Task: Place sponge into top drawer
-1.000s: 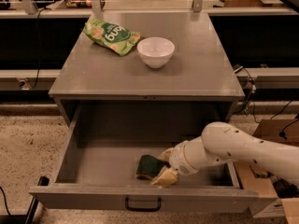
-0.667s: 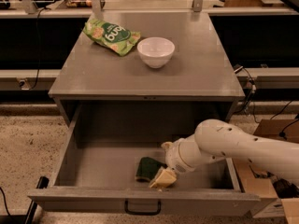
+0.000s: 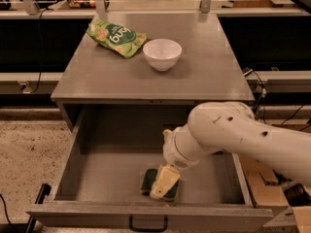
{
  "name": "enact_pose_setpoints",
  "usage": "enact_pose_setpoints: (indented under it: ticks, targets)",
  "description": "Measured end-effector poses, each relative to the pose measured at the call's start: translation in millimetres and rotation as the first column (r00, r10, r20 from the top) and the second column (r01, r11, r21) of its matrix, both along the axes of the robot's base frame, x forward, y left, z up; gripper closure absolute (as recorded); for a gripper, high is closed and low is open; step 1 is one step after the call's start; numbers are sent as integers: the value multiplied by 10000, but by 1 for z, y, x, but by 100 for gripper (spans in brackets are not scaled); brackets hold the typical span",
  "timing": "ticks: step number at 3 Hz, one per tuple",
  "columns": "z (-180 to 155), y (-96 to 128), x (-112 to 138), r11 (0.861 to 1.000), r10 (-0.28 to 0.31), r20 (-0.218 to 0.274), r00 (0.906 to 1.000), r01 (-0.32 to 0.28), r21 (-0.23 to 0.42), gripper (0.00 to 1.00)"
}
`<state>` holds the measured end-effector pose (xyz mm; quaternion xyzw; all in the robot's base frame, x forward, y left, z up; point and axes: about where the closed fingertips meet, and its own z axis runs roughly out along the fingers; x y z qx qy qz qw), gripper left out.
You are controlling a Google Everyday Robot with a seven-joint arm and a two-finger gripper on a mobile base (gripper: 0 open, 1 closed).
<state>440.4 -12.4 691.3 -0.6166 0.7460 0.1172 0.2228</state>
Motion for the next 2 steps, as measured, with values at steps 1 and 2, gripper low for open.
enact_pose_setpoints:
  ticks: [1,2]
  targets:
    - [57,2,-11,9965,626,219,9978,-637,549,0]
    - [103,-28,-16,9681,707,87,9975,-707,2403,0]
